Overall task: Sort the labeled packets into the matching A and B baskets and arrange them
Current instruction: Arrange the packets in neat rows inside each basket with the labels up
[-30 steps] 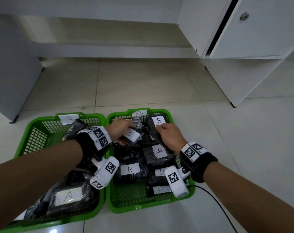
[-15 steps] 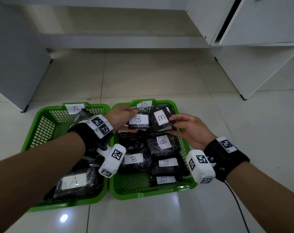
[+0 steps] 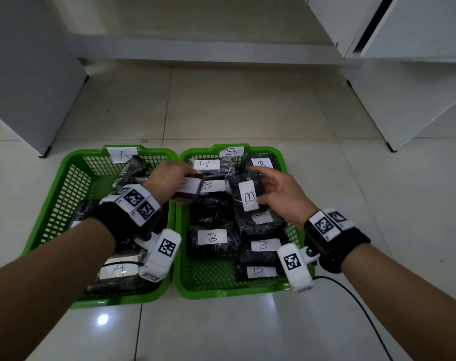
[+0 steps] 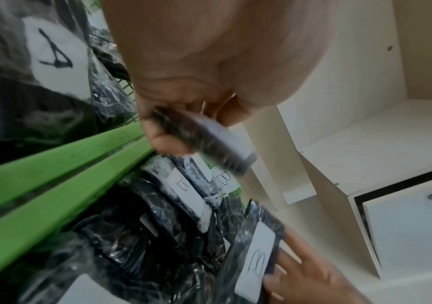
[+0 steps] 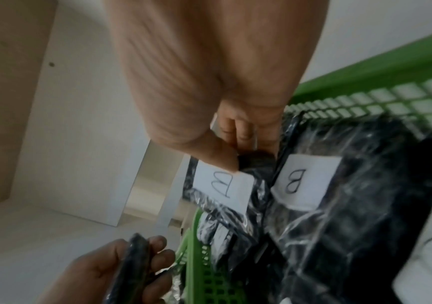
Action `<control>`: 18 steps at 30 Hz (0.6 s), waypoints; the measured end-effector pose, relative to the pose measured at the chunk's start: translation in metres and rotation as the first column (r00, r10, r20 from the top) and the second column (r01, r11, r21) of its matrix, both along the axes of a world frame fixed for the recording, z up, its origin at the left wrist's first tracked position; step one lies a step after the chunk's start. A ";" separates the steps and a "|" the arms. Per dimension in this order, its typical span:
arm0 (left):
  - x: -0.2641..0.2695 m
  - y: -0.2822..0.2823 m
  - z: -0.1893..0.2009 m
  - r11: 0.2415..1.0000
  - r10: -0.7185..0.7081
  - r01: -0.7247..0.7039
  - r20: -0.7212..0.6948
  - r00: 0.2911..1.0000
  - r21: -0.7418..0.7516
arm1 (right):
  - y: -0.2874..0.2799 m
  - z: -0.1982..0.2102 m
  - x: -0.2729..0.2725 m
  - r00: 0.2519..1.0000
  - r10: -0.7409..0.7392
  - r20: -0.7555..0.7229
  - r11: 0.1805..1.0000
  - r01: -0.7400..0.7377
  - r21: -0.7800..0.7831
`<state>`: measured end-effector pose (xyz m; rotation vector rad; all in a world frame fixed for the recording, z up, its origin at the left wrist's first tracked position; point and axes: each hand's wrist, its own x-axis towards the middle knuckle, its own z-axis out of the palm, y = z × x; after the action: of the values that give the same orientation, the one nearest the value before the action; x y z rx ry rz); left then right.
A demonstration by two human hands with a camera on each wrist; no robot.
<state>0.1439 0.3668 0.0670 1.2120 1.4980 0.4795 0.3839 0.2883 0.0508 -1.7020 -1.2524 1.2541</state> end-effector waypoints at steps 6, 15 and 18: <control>0.000 -0.016 -0.003 0.969 -0.247 0.248 -0.081 0.966 0.003 | 0.015 -0.001 -0.049 0.883 -0.141 -0.449 0.980 0.058 -0.192; -0.004 -0.002 0.005 0.787 -0.570 0.617 -0.379 0.729 0.003 | 0.021 0.000 -0.050 0.988 0.093 -0.126 0.996 -0.090 0.024; -0.005 0.004 -0.001 0.755 -0.525 0.647 -0.491 0.695 0.109 | 0.027 -0.001 -0.051 0.989 0.151 0.005 0.987 -0.151 0.060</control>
<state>0.1389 0.3713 0.0662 2.0406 1.3029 -0.0454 0.3327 0.3151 0.0502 -1.5896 -1.4274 1.2892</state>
